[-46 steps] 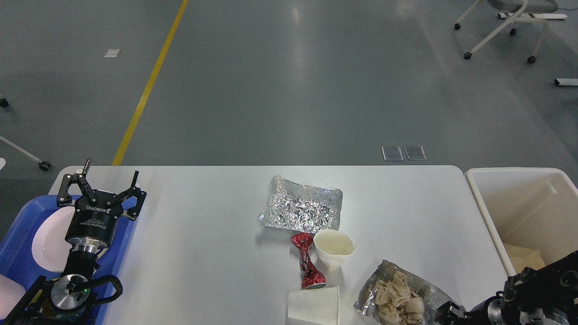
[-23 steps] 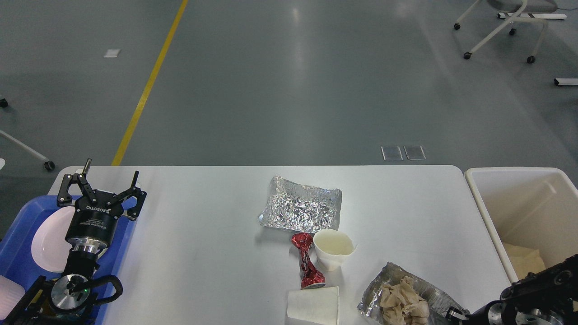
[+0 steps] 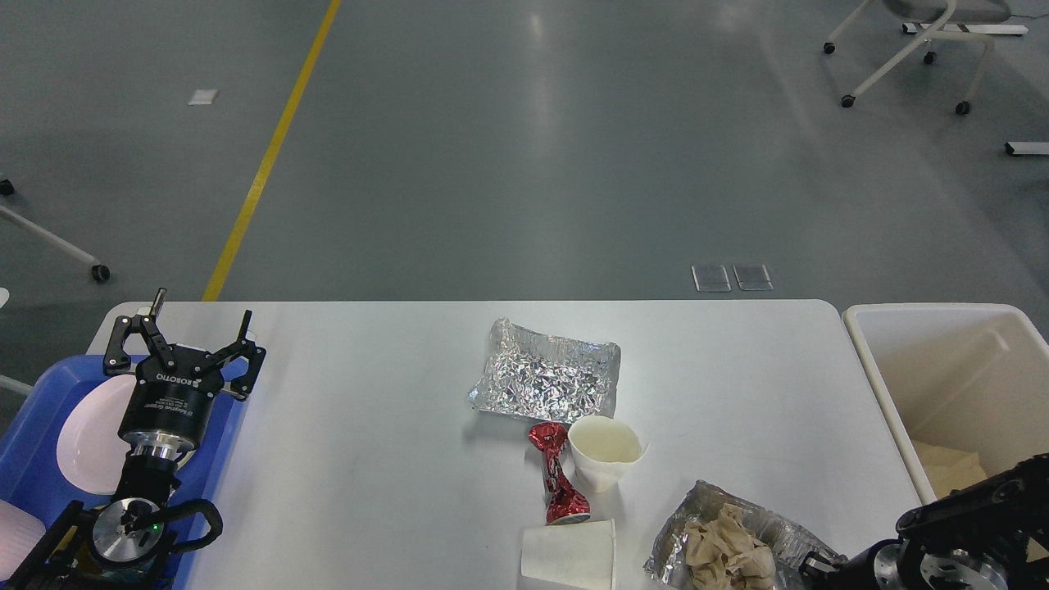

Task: Tidy desktop
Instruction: 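Lower the right gripper to the foil package with food scraps, then grasp the foil package edge and lift it toward the bin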

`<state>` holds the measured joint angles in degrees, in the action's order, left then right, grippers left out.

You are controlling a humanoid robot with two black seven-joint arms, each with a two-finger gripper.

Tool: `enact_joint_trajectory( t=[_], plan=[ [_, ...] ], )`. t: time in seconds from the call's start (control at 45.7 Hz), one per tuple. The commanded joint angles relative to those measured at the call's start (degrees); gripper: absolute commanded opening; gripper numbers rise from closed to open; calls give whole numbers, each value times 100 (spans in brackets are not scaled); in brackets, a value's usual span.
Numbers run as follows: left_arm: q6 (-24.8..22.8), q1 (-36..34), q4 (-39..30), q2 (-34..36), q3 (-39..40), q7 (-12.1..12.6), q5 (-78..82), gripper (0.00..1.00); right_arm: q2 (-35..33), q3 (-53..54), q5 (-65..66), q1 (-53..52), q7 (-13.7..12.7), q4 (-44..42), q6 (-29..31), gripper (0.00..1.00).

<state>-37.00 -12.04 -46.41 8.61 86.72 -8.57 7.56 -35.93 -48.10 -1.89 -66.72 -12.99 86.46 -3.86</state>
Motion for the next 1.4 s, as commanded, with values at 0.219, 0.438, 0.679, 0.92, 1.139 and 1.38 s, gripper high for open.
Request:
enact_joint_trajectory(
  t=[0.219, 0.438, 0.679, 0.92, 1.139, 1.38],
  plan=[
    [0, 0, 0, 0, 2, -4, 0, 96, -116, -51, -48, -201, -19, -6, 209, 0],
    [0, 0, 0, 0, 2, 5, 0, 96, -546, -621, -356, -1281, -11, -15, 1554, 0],
    [0, 0, 0, 0, -6, -4, 0, 96, -652, -1676, -936, -2512, 25, -6, 2169, 0],
    [0, 0, 0, 0, -6, 5, 0, 96, -828, -2405, -1296, -3742, 77, -6, 3065, 0],
    [0, 0, 0, 0, 2, 5, 0, 96, -363, -3320, -1017, -5192, 86, 20, 3760, 0],
    [0, 0, 0, 0, -6, 5, 0, 96, 464, -3566, -321, -6476, 86, 108, 4463, 0]
  ],
)
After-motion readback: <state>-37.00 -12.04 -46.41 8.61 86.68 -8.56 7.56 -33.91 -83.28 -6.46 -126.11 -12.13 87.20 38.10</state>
